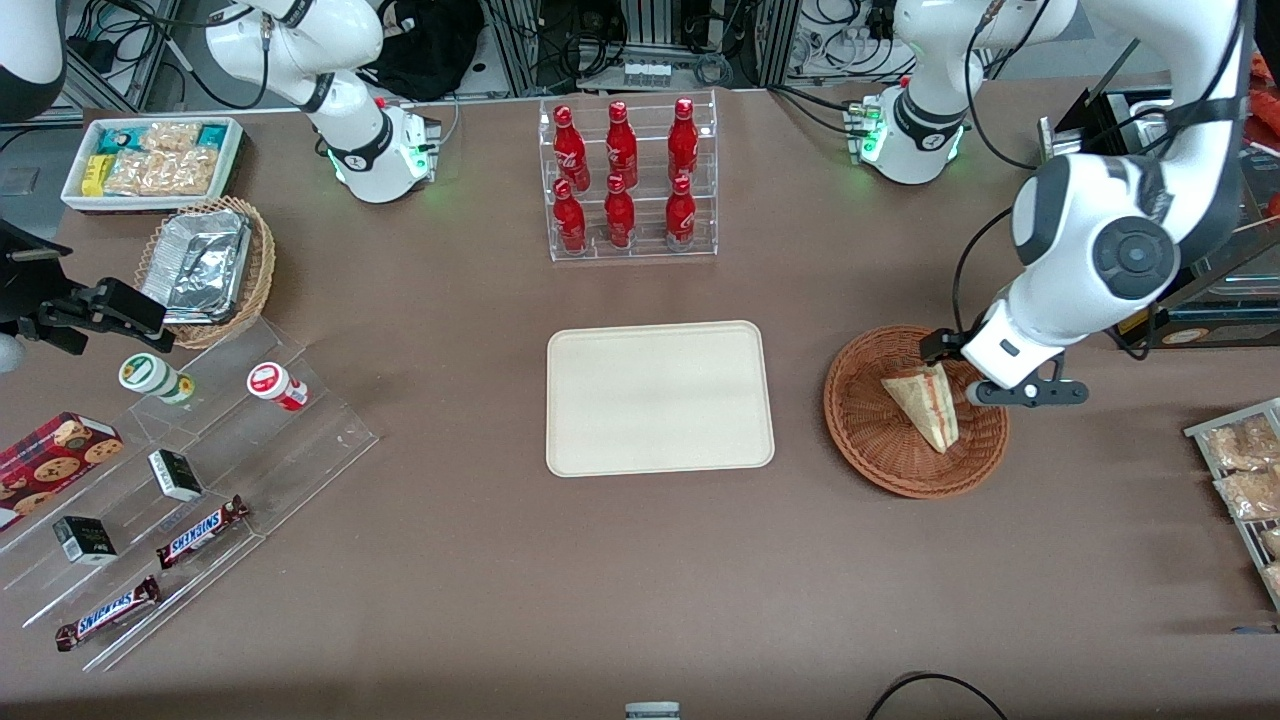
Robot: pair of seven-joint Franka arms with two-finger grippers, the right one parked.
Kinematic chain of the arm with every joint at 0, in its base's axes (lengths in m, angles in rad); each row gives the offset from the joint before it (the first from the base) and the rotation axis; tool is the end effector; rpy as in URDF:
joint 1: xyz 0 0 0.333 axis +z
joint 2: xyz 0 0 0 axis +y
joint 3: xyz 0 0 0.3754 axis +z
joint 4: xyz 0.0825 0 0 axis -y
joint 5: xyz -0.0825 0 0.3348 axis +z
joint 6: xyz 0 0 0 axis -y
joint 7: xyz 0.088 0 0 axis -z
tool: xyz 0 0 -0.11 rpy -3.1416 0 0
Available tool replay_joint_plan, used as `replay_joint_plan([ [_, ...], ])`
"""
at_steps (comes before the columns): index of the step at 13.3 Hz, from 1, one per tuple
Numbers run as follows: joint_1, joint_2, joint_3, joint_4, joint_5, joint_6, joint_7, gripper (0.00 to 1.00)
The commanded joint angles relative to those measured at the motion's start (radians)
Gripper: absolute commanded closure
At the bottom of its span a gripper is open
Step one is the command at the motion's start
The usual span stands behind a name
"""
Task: Place sandwich from basket to tray
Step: 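Move the left gripper over the sandwich in the wicker basket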
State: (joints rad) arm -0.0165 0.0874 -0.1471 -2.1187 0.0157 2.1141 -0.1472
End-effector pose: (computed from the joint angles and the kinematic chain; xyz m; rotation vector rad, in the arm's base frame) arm 0.5044 -0.0807 0.4503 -3.1239 0.0393 0.1405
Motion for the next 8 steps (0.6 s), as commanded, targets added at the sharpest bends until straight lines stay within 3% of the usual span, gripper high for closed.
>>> replay_joint_plan([
  [1, -0.003, -0.034, 0.006, -0.116, -0.007, 0.143, -0.053, 0.0],
  [5, -0.01, 0.011, 0.004, -0.122, -0.007, 0.187, -0.422, 0.0],
  [8, -0.01, 0.029, 0.004, -0.162, -0.007, 0.276, -0.578, 0.0],
])
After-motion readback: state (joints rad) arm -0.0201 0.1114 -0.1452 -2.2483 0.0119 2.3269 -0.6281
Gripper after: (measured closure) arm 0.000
